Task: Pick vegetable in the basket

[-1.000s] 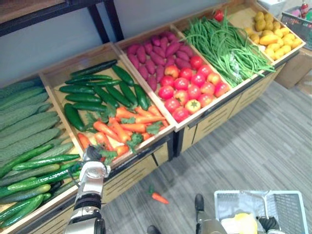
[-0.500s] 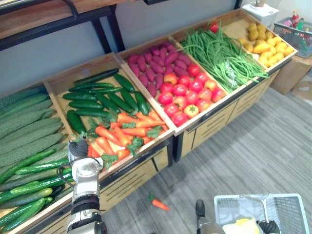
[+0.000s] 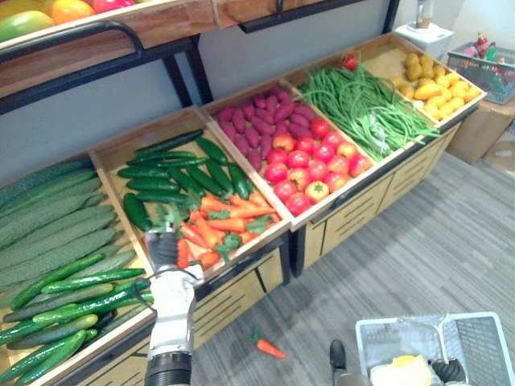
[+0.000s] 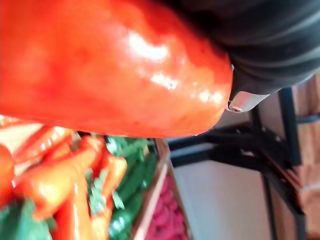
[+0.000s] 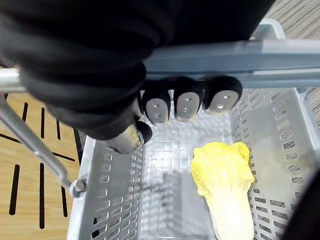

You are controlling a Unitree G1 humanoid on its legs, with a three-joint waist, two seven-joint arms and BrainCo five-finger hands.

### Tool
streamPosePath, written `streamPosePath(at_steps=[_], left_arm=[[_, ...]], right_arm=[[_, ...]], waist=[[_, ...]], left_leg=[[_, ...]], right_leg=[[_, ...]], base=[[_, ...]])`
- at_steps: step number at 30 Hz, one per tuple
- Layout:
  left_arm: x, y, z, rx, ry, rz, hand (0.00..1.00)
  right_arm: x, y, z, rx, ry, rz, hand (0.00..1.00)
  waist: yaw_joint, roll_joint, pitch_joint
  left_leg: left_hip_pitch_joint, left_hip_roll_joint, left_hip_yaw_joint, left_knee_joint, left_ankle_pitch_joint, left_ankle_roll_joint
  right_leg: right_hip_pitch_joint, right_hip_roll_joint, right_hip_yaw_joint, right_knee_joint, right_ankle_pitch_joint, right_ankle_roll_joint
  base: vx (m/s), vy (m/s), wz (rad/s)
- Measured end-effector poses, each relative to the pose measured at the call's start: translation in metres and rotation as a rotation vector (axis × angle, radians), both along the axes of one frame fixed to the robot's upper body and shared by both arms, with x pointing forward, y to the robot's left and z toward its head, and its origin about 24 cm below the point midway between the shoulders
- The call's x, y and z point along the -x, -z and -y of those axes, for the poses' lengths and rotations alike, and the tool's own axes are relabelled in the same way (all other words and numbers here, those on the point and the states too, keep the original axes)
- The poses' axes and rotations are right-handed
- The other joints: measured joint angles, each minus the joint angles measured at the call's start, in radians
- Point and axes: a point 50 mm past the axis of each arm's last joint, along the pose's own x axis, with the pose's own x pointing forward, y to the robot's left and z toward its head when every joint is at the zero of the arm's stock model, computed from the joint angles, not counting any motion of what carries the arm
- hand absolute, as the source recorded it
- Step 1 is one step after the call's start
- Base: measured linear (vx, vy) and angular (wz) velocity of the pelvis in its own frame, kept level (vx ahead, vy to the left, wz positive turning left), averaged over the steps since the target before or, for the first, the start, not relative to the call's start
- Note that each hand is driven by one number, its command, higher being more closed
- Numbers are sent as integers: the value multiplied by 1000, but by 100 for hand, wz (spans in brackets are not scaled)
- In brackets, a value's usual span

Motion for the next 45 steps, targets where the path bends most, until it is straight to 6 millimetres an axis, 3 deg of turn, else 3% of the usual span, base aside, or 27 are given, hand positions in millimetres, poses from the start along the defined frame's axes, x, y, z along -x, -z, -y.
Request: streamPosePath(at_steps=[6,10,11,12,17,24,30,38,45], left_arm=[[-6,-11,50,44,239,65,100],[-6,-12,91,99,409,74,100],[-4,-11,114,122,491,70,100],[-3,-11,122,125,524,69,100],[4,-13,197,180,826,55,100],[17,-7,253,102,1103,-10,100],[30,10,274,6,1223,-90,100],[37,43,274,-122,1254,-219,100],[43,58,274,-213,1282,-274,100]], right_arm=[[-22,-21,11,95,-86,72,100],[-33,-33,7,131,-146,132,100],[-33,-35,5,139,-164,143,100],[-32,-36,4,140,-170,148,100],[-22,-44,-8,102,-145,227,100],[-19,-60,-29,-28,-112,381,100],[-22,-68,-53,-201,-135,479,100],[-20,-66,-66,-302,-148,491,100],[-20,-63,-74,-347,-153,489,100]], waist=[[-12,10,-13],[-26,8,-20],[-27,9,-24],[-27,9,-26],[-31,2,-32],[-62,-21,-57],[-84,-42,-64],[-109,-63,-60],[-126,-89,-57]], left_leg=[[13,-13,47,1,-15,3],[24,-21,93,5,-26,6],[36,-22,110,6,-32,7],[41,-22,118,7,-36,7],[64,-21,169,20,-62,4],[84,-14,208,22,-74,-5],[85,-13,211,21,-74,-6],[81,-16,201,19,-74,-5],[74,-23,196,20,-74,-3]], right_leg=[[-19,-3,59,2,11,15],[-33,-2,108,6,21,28],[-30,1,127,6,22,29],[-30,2,134,6,22,30],[-28,9,173,6,24,35],[-28,19,203,7,8,33],[-29,21,202,9,6,31],[-30,16,194,9,5,30],[-36,9,192,9,6,32]], base=[[-35,-3,-24],[-30,10,-33],[-20,5,-37],[-23,5,-39],[-31,-9,-27],[-19,-25,-17],[-30,-32,-1],[-31,-26,3],[-24,-13,2]])
